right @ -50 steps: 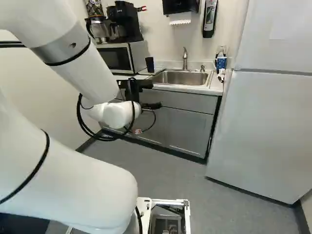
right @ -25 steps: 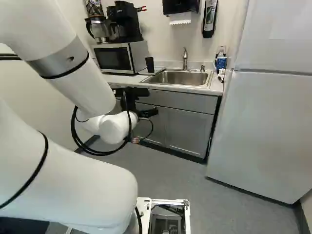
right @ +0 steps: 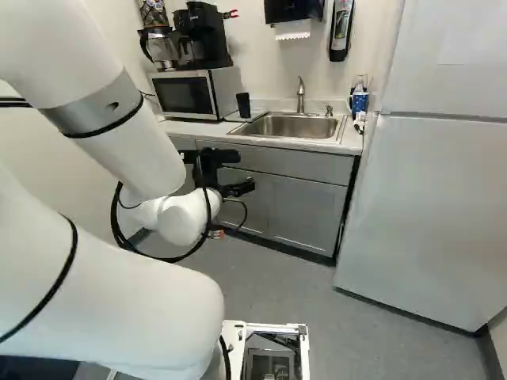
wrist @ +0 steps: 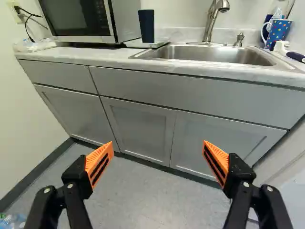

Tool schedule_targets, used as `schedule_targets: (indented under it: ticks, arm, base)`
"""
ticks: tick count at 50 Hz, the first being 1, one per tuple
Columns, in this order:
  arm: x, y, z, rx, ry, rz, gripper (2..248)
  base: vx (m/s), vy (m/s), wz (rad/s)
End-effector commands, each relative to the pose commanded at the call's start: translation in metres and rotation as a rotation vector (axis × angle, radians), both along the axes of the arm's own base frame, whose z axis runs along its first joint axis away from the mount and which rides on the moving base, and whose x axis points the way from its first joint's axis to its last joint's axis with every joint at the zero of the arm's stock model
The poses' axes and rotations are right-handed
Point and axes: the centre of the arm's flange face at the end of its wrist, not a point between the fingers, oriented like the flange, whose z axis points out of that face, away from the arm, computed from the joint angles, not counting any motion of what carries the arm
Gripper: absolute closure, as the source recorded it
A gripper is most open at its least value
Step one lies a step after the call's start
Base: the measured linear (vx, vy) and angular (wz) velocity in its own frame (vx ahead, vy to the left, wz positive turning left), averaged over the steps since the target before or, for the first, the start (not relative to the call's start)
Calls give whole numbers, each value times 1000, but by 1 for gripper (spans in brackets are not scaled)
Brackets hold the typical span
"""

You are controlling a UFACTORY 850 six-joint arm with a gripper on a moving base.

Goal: Rinse the cup and place it in the tray

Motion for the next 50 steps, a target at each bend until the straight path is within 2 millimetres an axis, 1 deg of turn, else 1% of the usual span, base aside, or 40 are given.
schedule_targets:
  ticks: [50]
  arm:
    - [0, 0, 0, 0, -1, 1, 3]
  base:
    - [0, 0, 0]
